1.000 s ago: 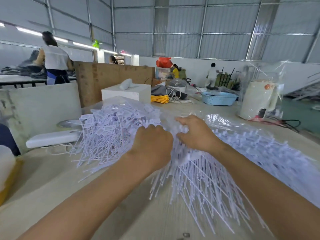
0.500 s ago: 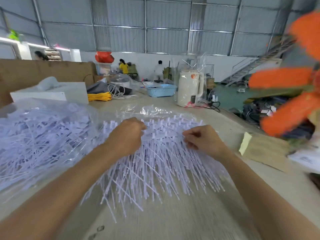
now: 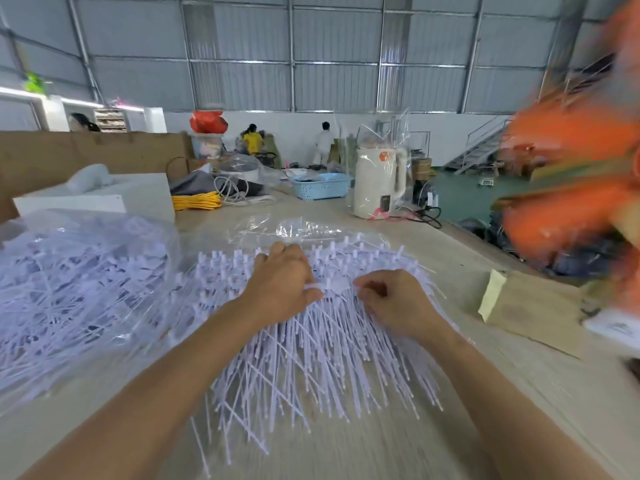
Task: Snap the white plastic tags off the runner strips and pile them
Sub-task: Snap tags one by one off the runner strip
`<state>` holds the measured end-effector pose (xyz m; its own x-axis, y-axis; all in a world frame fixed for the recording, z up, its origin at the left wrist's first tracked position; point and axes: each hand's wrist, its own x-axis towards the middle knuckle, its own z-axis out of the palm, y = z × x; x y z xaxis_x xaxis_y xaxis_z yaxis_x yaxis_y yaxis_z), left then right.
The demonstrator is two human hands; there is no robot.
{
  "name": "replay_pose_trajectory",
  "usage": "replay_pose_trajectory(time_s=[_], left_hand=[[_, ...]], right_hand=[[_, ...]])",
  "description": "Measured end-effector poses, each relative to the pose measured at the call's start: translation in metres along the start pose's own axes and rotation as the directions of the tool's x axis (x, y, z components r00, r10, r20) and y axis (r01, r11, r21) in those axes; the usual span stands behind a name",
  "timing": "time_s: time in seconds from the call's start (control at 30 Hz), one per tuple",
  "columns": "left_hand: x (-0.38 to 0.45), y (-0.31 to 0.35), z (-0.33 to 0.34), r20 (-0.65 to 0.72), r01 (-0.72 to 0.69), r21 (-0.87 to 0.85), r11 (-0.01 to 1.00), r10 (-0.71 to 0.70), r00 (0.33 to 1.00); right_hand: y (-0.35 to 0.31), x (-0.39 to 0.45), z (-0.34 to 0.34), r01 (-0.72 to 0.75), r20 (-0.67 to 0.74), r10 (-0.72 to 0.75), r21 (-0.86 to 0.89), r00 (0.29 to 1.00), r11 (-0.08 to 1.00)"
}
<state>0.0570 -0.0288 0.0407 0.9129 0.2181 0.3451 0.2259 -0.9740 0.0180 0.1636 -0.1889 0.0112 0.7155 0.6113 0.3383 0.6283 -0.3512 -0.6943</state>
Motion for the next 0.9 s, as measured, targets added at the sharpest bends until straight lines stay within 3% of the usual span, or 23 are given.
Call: replay_pose_trajectory(time_s=[0.1,0.23,0.37,0.47,0.6,0.77,0.83,0.9], left_hand=[[0.002,0.006,-0.008,-0.064,-0.029,-0.056,0.998,0.025,0.998],[0.003,0.019,-0.019,-0.199,-0.123,-0.097,0.988,0.101,0.975],[0.002,0.023,-0.020,-0.260,-0.144,-0.097,0.985,0.114,0.959],[0.000,0.018,-0.013,-0.319,-0.222,0.001,0.975,0.211,0.924],[0.001,0.016,-0.010,-0.285,-0.292,0.126,0.948,0.316,0.905],[0.003,0.019,-0.017,-0.160,-0.291,0.270,0.918,0.341,0.926],[0.003,0.020,-0.022,-0.149,-0.288,0.234,0.929,0.326,0.933],[0.003,0.016,-0.027,-0.133,-0.306,0.064,0.950,0.312,0.941]], right_hand=[[-0.012,0.004,-0.008,-0.117,0.031,0.112,0.243,0.993,0.963],[-0.031,0.014,-0.022,-0.141,0.157,0.090,0.355,0.983,0.924],[-0.035,0.016,-0.013,-0.230,0.213,0.124,0.597,0.969,0.768],[-0.033,0.013,-0.007,-0.272,0.253,0.129,0.686,0.959,0.675],[-0.032,0.007,-0.004,-0.282,0.272,0.120,0.704,0.955,0.652],[-0.034,0.005,0.003,-0.079,0.035,0.072,0.607,0.997,0.791],[-0.034,0.006,0.003,0.029,-0.048,-0.003,0.543,0.999,0.839],[-0.035,0.005,0.003,0.145,-0.112,-0.105,0.451,0.988,0.881]])
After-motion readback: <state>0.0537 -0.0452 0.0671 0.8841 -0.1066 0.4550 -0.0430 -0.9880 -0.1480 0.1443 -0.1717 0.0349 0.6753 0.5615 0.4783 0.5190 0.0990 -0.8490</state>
